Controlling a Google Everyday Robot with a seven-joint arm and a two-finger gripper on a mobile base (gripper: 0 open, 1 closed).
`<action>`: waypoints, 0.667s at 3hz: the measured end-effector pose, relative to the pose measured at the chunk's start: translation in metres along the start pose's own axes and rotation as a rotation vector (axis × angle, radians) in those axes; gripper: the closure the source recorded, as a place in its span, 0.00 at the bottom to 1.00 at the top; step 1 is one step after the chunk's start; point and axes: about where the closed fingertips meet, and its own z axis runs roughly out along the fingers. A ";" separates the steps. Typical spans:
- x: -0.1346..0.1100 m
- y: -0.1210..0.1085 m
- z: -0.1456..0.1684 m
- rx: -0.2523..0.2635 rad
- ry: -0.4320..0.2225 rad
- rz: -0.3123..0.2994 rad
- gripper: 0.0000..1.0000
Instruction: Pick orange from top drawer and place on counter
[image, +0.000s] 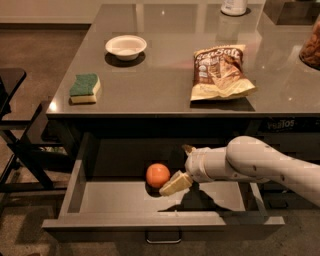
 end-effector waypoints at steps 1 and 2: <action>-0.003 -0.003 0.014 0.005 -0.065 0.031 0.00; -0.003 -0.002 0.016 0.002 -0.066 0.032 0.00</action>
Offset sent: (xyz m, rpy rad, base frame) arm 0.0068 0.0077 -0.0052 0.0529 -0.0097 -0.0179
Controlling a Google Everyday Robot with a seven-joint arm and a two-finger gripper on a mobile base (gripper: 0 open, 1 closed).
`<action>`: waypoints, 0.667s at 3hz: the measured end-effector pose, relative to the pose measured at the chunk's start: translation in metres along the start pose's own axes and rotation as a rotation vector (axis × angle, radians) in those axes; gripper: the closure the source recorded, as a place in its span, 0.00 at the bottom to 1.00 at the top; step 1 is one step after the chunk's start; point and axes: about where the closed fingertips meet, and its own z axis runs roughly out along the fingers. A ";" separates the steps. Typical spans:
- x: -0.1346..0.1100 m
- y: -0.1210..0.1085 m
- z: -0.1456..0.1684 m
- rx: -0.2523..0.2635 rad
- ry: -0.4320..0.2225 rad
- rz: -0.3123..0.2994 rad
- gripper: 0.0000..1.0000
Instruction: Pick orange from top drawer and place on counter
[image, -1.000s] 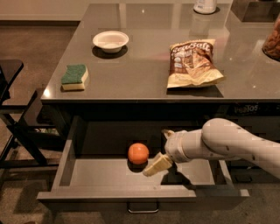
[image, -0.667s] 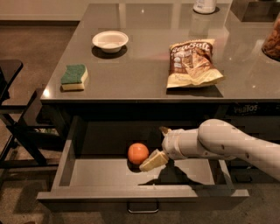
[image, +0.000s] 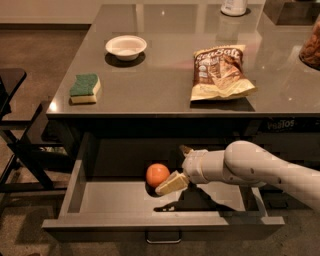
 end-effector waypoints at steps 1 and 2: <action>0.001 0.004 0.007 0.008 -0.025 -0.003 0.00; 0.002 0.008 0.017 0.005 -0.056 -0.007 0.00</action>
Offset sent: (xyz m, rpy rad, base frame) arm 0.0005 0.0218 -0.0191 0.0744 -0.0547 0.0003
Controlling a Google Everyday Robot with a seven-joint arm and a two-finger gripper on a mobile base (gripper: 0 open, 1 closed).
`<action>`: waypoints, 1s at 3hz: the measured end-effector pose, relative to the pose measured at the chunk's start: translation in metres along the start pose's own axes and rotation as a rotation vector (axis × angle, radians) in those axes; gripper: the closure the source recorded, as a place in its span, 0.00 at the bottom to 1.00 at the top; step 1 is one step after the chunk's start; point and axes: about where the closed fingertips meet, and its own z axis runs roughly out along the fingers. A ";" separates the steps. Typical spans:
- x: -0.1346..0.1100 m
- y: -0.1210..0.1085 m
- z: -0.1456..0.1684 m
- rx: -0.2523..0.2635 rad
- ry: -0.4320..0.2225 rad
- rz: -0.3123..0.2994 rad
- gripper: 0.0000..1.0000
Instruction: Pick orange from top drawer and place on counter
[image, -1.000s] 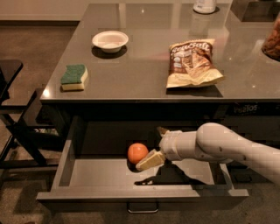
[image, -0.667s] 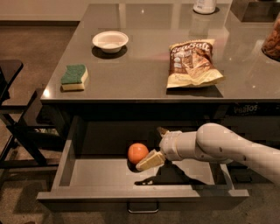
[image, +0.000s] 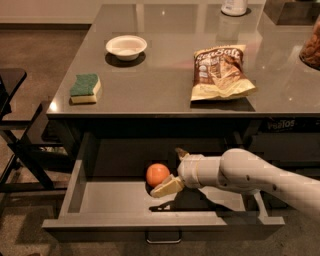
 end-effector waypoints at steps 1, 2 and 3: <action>0.003 0.003 0.004 -0.003 -0.023 0.007 0.00; 0.004 0.010 0.000 -0.001 -0.045 0.016 0.00; -0.010 0.027 -0.009 -0.017 -0.068 -0.002 0.00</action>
Offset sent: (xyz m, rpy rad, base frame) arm -0.0167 -0.0018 -0.0010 0.0715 -0.0152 -0.0232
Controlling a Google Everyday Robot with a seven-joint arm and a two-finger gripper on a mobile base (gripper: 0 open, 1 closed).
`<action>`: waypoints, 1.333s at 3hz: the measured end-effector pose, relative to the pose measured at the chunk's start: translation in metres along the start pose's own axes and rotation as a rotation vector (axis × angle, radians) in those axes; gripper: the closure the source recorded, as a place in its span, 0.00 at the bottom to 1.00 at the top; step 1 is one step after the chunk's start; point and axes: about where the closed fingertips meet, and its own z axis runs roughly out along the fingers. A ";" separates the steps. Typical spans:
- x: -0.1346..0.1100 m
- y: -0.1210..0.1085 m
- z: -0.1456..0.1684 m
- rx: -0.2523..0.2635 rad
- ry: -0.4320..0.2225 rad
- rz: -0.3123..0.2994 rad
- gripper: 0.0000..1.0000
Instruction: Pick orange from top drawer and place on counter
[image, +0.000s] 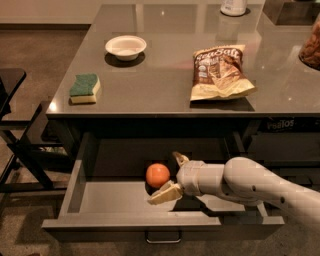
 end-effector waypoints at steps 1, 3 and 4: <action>-0.011 0.014 0.009 -0.039 -0.023 -0.011 0.00; 0.000 0.000 0.022 -0.034 -0.039 -0.005 0.00; 0.002 -0.006 0.027 -0.026 -0.043 -0.002 0.03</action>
Offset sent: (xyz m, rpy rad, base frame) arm -0.0058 0.0272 -0.0002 0.0309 0.0094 0.0593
